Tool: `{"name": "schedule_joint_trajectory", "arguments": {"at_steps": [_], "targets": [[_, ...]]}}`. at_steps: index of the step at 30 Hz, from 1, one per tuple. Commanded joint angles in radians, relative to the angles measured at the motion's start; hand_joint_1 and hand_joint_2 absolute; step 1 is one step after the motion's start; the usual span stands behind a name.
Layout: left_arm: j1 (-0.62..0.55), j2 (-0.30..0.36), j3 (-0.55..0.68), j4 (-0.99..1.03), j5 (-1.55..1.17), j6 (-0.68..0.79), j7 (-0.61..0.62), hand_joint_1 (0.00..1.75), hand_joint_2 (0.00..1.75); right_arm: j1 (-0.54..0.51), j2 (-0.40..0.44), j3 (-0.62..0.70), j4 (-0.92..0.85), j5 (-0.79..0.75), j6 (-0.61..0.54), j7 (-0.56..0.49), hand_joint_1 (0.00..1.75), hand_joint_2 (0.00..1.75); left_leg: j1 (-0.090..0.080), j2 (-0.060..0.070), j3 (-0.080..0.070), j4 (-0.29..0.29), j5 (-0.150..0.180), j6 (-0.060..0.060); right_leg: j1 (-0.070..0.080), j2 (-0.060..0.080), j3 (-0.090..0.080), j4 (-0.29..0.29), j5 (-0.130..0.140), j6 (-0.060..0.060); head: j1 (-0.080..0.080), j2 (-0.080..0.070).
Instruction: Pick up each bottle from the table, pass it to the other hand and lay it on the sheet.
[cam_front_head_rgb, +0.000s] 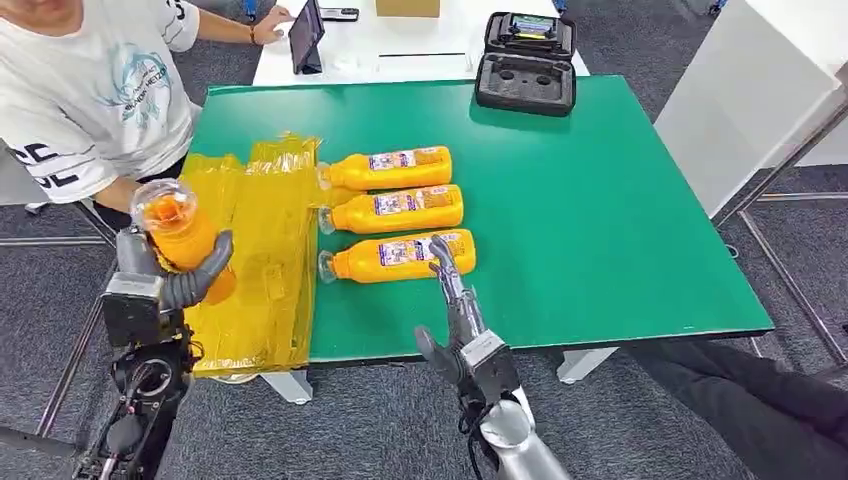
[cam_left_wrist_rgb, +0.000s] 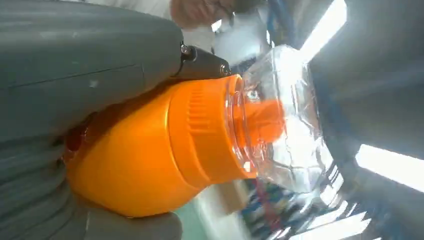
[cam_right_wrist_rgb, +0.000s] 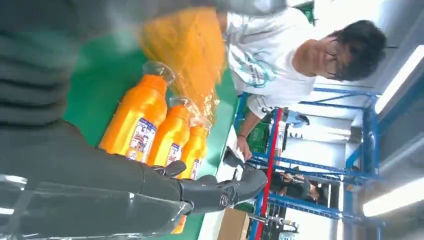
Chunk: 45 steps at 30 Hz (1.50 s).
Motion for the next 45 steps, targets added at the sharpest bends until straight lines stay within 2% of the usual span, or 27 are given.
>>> {"name": "schedule_joint_trajectory", "arguments": {"at_steps": [1, 5, 7, 9, 13, 14, 17, 21, 27, 28, 35, 39, 44, 45], "targets": [[-0.178, 0.131, -0.101, 0.229, -0.167, -0.08, 0.061, 1.75, 1.75, 0.063, 0.003, -0.08, -0.099, -0.002, 0.017, 0.001, 0.0, 1.75, 0.0, 0.0, 0.003, -0.001, -0.001, -0.001, 0.0, -0.002, 0.003, 0.0, -0.001, 0.0, -0.001, 0.0], [-0.191, 0.153, -0.159, 0.275, -0.257, -0.134, 0.079, 1.75, 1.75, 0.082, 0.004, -0.103, -0.114, 0.007, 0.035, 0.001, 0.0, 1.75, -0.001, -0.002, 0.006, -0.002, -0.001, 0.0, 0.0, -0.003, 0.006, -0.001, -0.002, 0.0, 0.0, 0.0], [-0.201, 0.164, -0.195, 0.283, -0.284, -0.174, 0.079, 1.75, 1.75, 0.079, 0.005, -0.106, -0.104, 0.001, 0.045, 0.001, 0.0, 1.75, 0.0, 0.0, 0.002, -0.001, 0.0, 0.0, 0.0, -0.001, 0.002, -0.001, -0.001, 0.0, 0.0, 0.0], [-0.221, 0.171, -0.231, 0.298, -0.316, -0.208, 0.089, 1.75, 1.75, 0.07, 0.007, -0.112, -0.085, -0.001, 0.051, 0.001, 0.0, 1.75, 0.0, -0.001, 0.007, -0.002, -0.002, -0.001, 0.0, -0.003, 0.008, -0.001, -0.003, 0.0, 0.0, 0.0], [-0.254, 0.172, -0.27, 0.345, -0.357, -0.238, 0.107, 1.75, 1.75, 0.068, 0.012, -0.114, -0.07, 0.003, 0.055, 0.001, 0.0, 1.75, 0.0, -0.001, 0.005, -0.001, -0.001, -0.001, 0.0, -0.002, 0.005, -0.001, -0.002, 0.0, 0.0, 0.0], [-0.271, 0.189, -0.299, 0.363, -0.409, -0.241, 0.132, 1.75, 1.75, 0.074, 0.012, -0.117, -0.076, 0.003, 0.062, 0.001, 0.0, 1.75, 0.0, 0.0, 0.002, -0.001, 0.0, 0.0, 0.0, -0.001, 0.002, -0.001, -0.001, 0.0, 0.0, 0.0], [-0.277, 0.203, -0.304, 0.373, -0.425, -0.246, 0.135, 1.75, 1.75, 0.079, 0.009, -0.118, -0.078, 0.003, 0.065, 0.001, 0.0, 1.75, 0.0, -0.001, 0.007, -0.001, -0.002, -0.001, 0.0, -0.002, 0.007, -0.001, -0.003, -0.001, 0.0, 0.0], [-0.274, 0.209, -0.311, 0.377, -0.437, -0.249, 0.136, 1.75, 1.75, 0.08, 0.008, -0.118, -0.075, 0.001, 0.07, 0.001, 0.0, 1.75, 0.0, 0.001, 0.003, 0.0, -0.001, -0.001, 0.0, 0.0, 0.003, 0.0, -0.001, 0.0, 0.0, 0.0], [-0.234, 0.263, -0.333, 0.423, -0.549, -0.253, 0.187, 1.75, 1.75, 0.051, 0.018, -0.122, -0.022, 0.001, 0.123, 0.001, 0.0, 1.75, 0.0, 0.003, 0.003, -0.001, -0.001, -0.001, 0.0, 0.003, 0.003, -0.001, 0.0, 0.0, 0.0, 0.0], [-0.223, 0.258, -0.328, 0.445, -0.553, -0.247, 0.192, 1.75, 1.75, 0.047, 0.02, -0.122, -0.024, 0.009, 0.12, 0.001, 0.0, 1.75, 0.0, 0.005, 0.008, -0.002, -0.003, -0.001, 0.0, 0.003, 0.007, -0.002, -0.001, 0.0, 0.0, 0.0], [-0.216, 0.255, -0.328, 0.46, -0.557, -0.244, 0.191, 1.75, 1.75, 0.048, 0.021, -0.123, -0.024, 0.01, 0.121, 0.001, 0.0, 1.75, 0.0, 0.003, 0.006, -0.002, -0.002, 0.0, 0.0, 0.002, 0.005, -0.001, -0.001, 0.0, 0.0, 0.0], [-0.191, 0.219, -0.32, 0.524, -0.625, -0.234, 0.225, 1.75, 1.75, 0.037, 0.02, -0.127, -0.052, 0.024, 0.119, 0.001, 0.0, 1.75, -0.001, 0.003, 0.003, -0.001, -0.001, 0.0, 0.0, 0.002, 0.003, -0.001, 0.0, 0.0, 0.0, 0.0], [-0.193, 0.193, -0.304, 0.628, -0.7, -0.228, 0.255, 1.75, 1.75, 0.016, 0.021, -0.125, -0.033, 0.026, 0.129, 0.001, 0.0, 1.75, -0.001, 0.002, 0.008, -0.003, -0.002, -0.001, 0.0, 0.001, 0.007, -0.002, -0.002, 0.0, 0.0, 0.0], [-0.193, 0.19, -0.3, 0.654, -0.702, -0.239, 0.253, 1.75, 1.75, 0.013, 0.019, -0.121, -0.029, 0.026, 0.132, 0.001, 0.0, 1.75, 0.0, 0.002, 0.004, -0.002, -0.001, -0.001, 0.0, 0.001, 0.004, -0.001, -0.001, 0.0, 0.0, 0.0]]}}
